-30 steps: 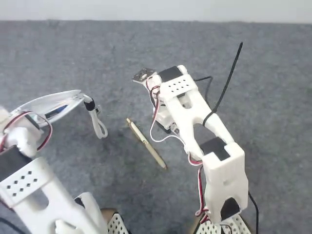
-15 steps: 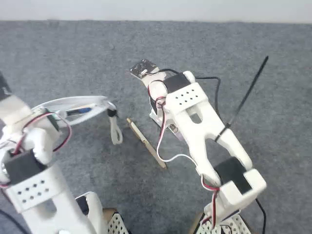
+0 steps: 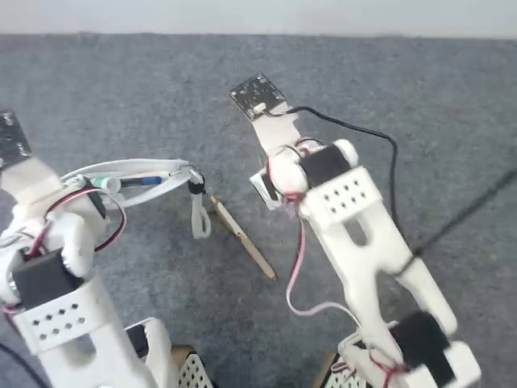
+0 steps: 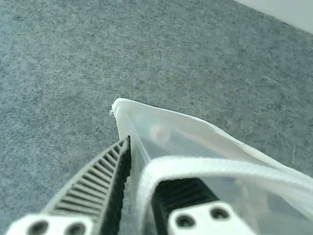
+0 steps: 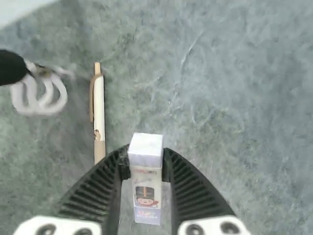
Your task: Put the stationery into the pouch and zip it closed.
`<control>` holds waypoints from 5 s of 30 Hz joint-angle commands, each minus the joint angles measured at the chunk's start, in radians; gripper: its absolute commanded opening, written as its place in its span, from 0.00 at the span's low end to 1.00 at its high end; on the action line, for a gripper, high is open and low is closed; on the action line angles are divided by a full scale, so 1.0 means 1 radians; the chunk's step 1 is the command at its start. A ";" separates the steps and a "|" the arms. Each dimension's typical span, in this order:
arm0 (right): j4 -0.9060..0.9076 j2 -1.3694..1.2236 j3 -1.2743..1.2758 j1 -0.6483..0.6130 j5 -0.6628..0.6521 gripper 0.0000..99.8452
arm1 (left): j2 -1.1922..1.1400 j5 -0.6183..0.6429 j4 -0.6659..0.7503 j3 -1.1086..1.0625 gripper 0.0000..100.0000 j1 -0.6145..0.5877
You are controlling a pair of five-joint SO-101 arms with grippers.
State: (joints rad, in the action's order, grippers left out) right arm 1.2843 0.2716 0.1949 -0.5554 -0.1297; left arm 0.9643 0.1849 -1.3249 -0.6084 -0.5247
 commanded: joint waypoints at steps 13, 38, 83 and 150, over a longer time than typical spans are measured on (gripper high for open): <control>-0.177 0.509 0.253 -0.139 0.063 0.01 | 0.048 -0.029 0.031 0.021 0.01 0.006; -0.361 0.834 0.292 -0.526 0.066 0.01 | 0.048 -0.031 0.043 -0.007 0.01 0.006; -1.989 0.552 0.987 -0.524 0.060 0.01 | 0.049 -0.032 0.043 -0.005 0.01 0.003; -1.323 0.645 0.899 -0.360 0.258 0.13 | 0.052 -0.032 0.077 -0.036 0.01 -0.066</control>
State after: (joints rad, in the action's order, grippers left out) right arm -0.0936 0.8470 1.1078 -0.9666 0.1174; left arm 0.9720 0.1603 -1.2912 -0.6544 -0.5861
